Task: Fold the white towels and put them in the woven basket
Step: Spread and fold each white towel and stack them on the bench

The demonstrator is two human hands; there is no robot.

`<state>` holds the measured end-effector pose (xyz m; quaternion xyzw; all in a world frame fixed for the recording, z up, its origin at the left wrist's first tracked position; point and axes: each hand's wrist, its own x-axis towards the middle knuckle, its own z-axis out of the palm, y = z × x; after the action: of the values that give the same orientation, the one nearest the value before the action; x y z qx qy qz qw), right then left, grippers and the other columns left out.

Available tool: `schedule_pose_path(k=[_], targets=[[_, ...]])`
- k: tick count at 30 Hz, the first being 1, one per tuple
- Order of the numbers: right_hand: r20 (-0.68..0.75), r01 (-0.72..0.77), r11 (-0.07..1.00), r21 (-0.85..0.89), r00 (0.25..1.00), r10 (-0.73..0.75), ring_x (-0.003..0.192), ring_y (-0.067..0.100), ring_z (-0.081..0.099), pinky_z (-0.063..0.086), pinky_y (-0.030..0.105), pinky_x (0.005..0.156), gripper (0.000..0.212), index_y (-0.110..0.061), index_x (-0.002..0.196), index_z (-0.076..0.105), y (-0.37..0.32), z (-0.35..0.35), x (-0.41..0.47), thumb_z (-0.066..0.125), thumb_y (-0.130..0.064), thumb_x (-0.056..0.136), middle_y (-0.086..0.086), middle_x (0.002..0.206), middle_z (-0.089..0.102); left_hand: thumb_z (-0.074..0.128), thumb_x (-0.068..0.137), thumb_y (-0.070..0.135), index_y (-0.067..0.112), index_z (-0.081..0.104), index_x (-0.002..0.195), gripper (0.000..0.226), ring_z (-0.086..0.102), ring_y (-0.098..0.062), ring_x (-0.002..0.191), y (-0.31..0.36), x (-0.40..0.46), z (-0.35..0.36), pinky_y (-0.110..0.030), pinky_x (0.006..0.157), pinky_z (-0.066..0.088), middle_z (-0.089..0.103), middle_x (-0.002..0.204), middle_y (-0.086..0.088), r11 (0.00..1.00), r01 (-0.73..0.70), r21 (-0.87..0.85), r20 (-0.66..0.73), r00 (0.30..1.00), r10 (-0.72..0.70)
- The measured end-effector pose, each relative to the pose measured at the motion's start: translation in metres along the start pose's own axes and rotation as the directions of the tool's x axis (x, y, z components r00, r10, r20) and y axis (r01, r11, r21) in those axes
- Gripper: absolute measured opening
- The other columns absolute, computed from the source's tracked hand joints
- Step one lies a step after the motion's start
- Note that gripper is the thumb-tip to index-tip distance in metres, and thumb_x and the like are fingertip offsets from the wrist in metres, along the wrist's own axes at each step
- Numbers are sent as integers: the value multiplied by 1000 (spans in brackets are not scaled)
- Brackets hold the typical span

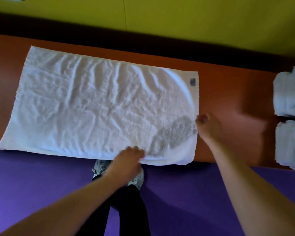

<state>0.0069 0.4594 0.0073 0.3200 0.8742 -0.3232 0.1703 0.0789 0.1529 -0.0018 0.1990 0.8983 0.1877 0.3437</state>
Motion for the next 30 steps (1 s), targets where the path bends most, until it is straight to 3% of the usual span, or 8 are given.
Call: schedule_pose_path(k=[4, 8, 12, 15, 19, 22, 26, 30], targets=[[-21, 41, 998, 49, 999, -40, 78, 16, 67, 53, 21, 55, 24, -15, 125, 55, -22, 3, 51, 57, -17, 101, 1, 118, 64, 63, 70, 15, 18, 58, 111, 42, 57, -25, 79, 73, 35, 71, -35, 63, 49, 58, 100, -5, 875, -423, 237, 71, 905, 419], [-50, 49, 997, 68, 998, -45, 89, 20, 67, 49, 21, 53, 35, -14, 130, 51, -32, 9, 88, 64, -21, 98, 5, 132, 61, 84, 47, 17, 21, 52, 123, 83, 56, -28, 91, 87, 63, 94, -40, 75, 49, 54, 120, -9, 865, -337, 373, 68, 939, 336], [-30, -39, 996, 76, 999, 41, 80, 16, 61, 39, 15, 42, 42, -11, 133, 50, -29, 16, 106, 67, -25, 97, 7, 135, 62, 70, 61, 3, 19, 56, 108, 52, 55, -24, 78, 85, 77, 95, -37, 67, 48, 57, 99, -4, 875, -294, 385, -142, 918, 371], [-47, -43, 994, 99, 998, 48, 80, 18, 59, 39, 19, 43, 39, -7, 127, 59, -28, 19, 113, 70, -29, 95, 7, 124, 66, 40, 64, -4, 16, 57, 104, 48, 55, -22, 71, 82, 79, 91, -34, 63, 49, 58, 91, -3, 896, -281, 345, -198, 911, 362], [-32, -90, 995, 54, 995, 92, 63, 22, 59, 40, 26, 51, 30, -13, 105, 69, -32, 26, 122, 75, -37, 89, 11, 99, 70, 60, 62, -12, 13, 50, 103, 49, 51, -21, 60, 79, 72, 79, -31, 51, 39, 53, 81, -3, 983, -184, 16, -216, 959, 183], [-32, -77, 985, 152, 996, 83, 77, 27, 62, 44, 32, 64, 27, -12, 107, 70, -41, 27, 122, 72, -21, 82, 11, 98, 68, 49, 81, -5, 16, 45, 116, 41, 55, -26, 76, 81, 57, 63, -35, 56, 38, 54, 98, -5, 970, -25, -241, -190, 981, -22], [148, -271, 836, 477, 962, 228, 71, 21, 58, 42, 29, 57, 31, -14, 103, 72, -50, 18, 114, 74, -26, 74, 0, 82, 63, 46, 92, 5, 16, 44, 105, 17, 43, -17, 79, 82, 29, 37, -32, 66, 33, 48, 92, 2, 853, 40, -521, -225, 957, -181], [270, -398, 714, 576, 917, 294, 83, 17, 68, 52, 30, 66, 16, -24, 84, 72, -69, 13, 110, 78, -38, 81, -4, 91, 73, 44, 94, 28, 26, 31, 88, 15, 42, -15, 62, 76, 2, 13, -33, 56, 33, 50, 72, 1, 671, 93, -736, -200, 916, -347]])
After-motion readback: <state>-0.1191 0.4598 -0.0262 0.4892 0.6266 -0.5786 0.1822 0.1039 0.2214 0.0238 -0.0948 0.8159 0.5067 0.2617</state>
